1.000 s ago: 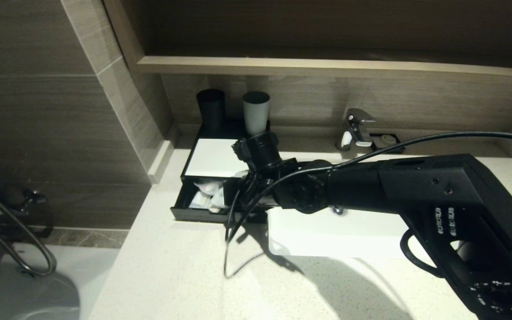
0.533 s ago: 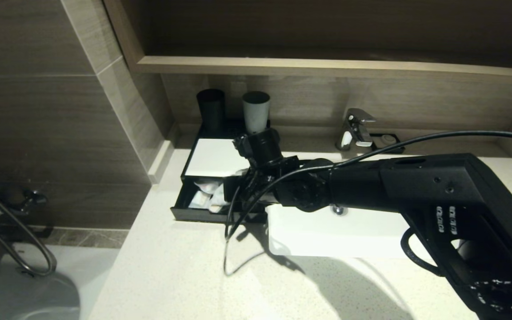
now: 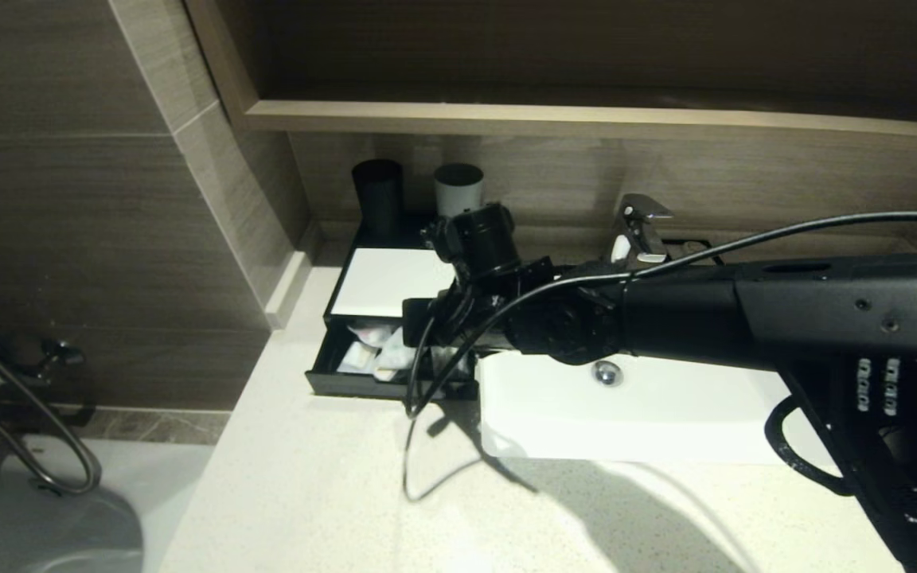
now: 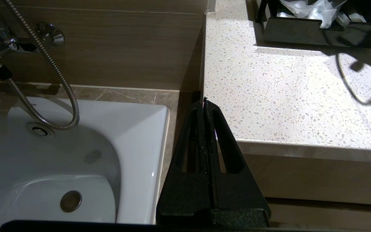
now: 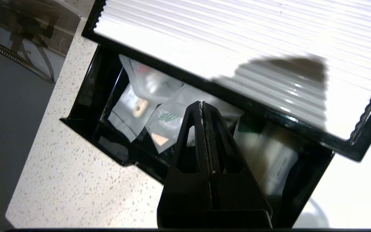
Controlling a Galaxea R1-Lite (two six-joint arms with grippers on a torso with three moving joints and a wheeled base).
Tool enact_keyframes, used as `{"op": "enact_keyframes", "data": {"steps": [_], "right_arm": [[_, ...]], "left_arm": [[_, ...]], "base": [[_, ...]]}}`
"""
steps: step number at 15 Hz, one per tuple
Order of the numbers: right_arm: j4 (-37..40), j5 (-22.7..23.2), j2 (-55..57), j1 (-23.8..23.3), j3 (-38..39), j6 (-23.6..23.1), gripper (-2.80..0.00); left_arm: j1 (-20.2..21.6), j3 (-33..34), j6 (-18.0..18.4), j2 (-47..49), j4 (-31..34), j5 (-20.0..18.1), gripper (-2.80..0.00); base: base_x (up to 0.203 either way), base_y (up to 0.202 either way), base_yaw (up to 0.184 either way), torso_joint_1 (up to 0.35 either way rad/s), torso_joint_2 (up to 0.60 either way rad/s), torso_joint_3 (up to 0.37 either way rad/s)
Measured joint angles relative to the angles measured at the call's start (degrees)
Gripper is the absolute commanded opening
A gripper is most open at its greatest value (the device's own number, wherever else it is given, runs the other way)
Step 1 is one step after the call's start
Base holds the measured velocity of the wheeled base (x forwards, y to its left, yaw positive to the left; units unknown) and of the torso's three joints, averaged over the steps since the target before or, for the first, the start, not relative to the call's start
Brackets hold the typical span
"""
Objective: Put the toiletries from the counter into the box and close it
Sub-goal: Place the bathroom toiletry into the drawer
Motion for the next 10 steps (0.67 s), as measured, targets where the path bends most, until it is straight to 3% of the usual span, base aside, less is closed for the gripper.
{"op": "enact_keyframes", "data": {"steps": [5,10], "right_arm": [[0.14,0.24,-3.74,1.61,6.65,1.56,-2.8],[0.03,3.29,-8.27,2.55,12.54,2.32,-2.8]], "left_arm": [[0.0,0.0,0.0,0.0,0.0,0.0,-2.8],[0.0,0.0,0.0,0.0,0.0,-0.01,-2.8]], "base": [[0.0,0.0,0.0,0.0,0.0,0.0],[0.0,0.0,0.0,0.0,0.0,0.0]]}}
